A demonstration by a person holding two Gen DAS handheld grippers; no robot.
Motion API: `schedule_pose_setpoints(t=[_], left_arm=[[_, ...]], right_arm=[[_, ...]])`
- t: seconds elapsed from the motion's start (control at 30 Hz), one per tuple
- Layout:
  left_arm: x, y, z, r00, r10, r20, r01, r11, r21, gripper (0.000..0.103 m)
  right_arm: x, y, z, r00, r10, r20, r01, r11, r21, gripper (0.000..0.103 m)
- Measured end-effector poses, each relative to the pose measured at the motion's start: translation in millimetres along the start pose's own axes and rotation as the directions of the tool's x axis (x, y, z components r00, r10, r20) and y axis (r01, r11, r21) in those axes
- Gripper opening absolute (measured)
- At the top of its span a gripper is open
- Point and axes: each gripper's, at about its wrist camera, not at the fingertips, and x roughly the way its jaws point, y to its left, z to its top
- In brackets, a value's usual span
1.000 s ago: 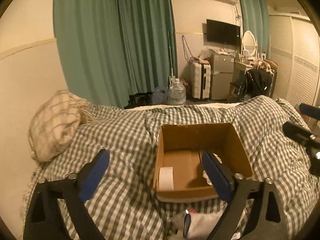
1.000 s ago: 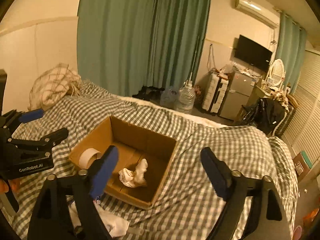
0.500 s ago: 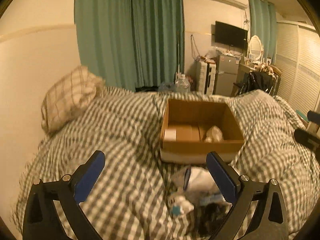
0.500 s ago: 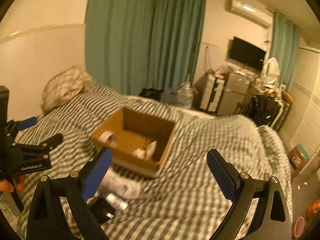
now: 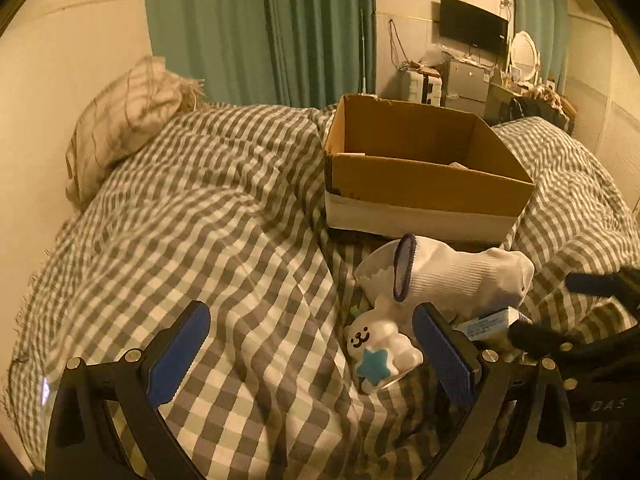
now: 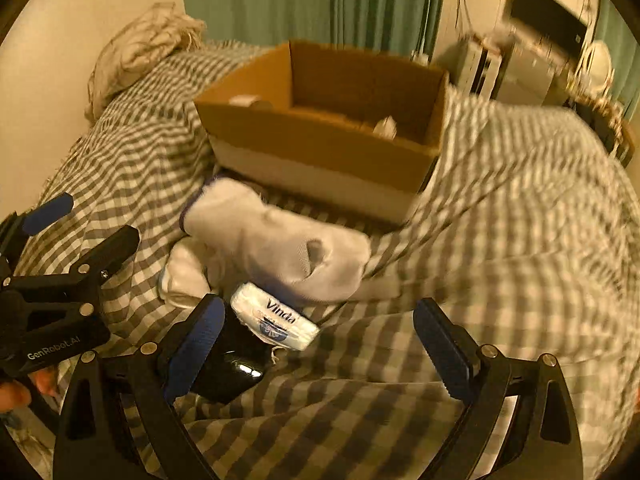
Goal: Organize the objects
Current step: 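Grasp the Vinda tissue pack with the right tool while the left grasps the white bear figurine, then lower the tissue pack into the box with the right tool while the left drops the bear in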
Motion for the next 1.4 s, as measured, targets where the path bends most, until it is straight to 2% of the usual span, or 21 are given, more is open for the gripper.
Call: schedule_pose_setpoints(t=[0.1,0.13,0.2,0.27,0.37,0.47,0.6,0.73,0.8,0.9,1.0,1.23,1.27,1.3,1.33,1.4], left_arm=[[4,3,-1,1.000,-0.010,-0.011,0.010,1.000,-0.017,0.103],[5,4,-1,1.000,-0.009,-0.016,0.009,1.000,-0.021,0.103],[3,5,-1,1.000,-0.011,-0.011,0.010,1.000,-0.029,0.103],[0,5,0,1.000,-0.018,-0.002,0.018,0.999,-0.031,0.103],[-4,2,0,1.000,-0.026,0.001,0.026,0.999,-0.022,0.103],[-6,-5,1,0.999,-0.045,-0.008,0.045,0.999,-0.004,0.103],[1,-14,7,0.997,-0.070,-0.034,0.069,0.997,-0.029,0.103],[16,-26,8,0.995,-0.079,-0.054,0.077,0.997,-0.025,0.103],[31,-31,2,0.994,-0.056,-0.095,0.057,0.998,0.001,0.097],[51,-32,-8,0.983,-0.065,-0.172,0.066,0.998,0.001,0.079],[63,-36,-16,0.973,-0.081,-0.218,0.087,0.996,0.016,0.078],[70,-45,-21,0.958,-0.121,-0.259,0.134,0.990,0.035,0.078],[69,-45,-22,0.958,-0.127,-0.257,0.141,0.989,0.035,0.075],[67,-46,-23,0.955,-0.148,-0.255,0.162,0.986,0.035,0.058],[64,-48,-24,0.952,-0.172,-0.255,0.187,0.982,0.038,0.057],[59,-53,-25,0.959,-0.150,-0.239,0.170,0.983,0.065,0.056]], right_arm=[[14,7,1,0.999,0.033,-0.038,-0.033,0.999,-0.009,0.094],[21,11,2,0.998,0.037,-0.057,-0.039,0.999,-0.020,0.090],[31,16,1,0.995,0.044,-0.087,-0.047,0.998,-0.039,0.077],[34,18,0,0.992,0.059,-0.107,-0.064,0.997,-0.045,0.052],[22,15,-2,0.996,0.054,-0.076,-0.057,0.998,-0.041,0.036],[-3,11,-5,1.000,0.015,-0.015,-0.016,0.999,-0.048,0.027],[-42,-5,-1,0.994,-0.022,0.110,0.025,0.999,-0.024,0.023],[-55,-15,3,0.983,-0.068,0.170,0.069,0.998,0.000,0.023],[-53,-20,2,0.982,-0.073,0.173,0.072,0.997,0.011,0.023],[-48,-26,1,0.986,-0.060,0.157,0.057,0.998,0.020,0.023],[-43,-30,1,0.988,-0.047,0.150,0.043,0.999,0.027,0.023],[-42,-25,-2,0.988,-0.039,0.151,0.037,0.999,0.015,0.023],[-42,-24,-2,0.988,-0.038,0.152,0.037,0.999,0.011,0.023],[-43,-23,-2,0.987,-0.039,0.153,0.038,0.999,0.009,0.023],[-43,-23,-2,0.987,-0.039,0.154,0.038,0.999,0.008,0.023],[-45,-22,-2,0.987,-0.041,0.158,0.041,0.999,0.006,0.023]])
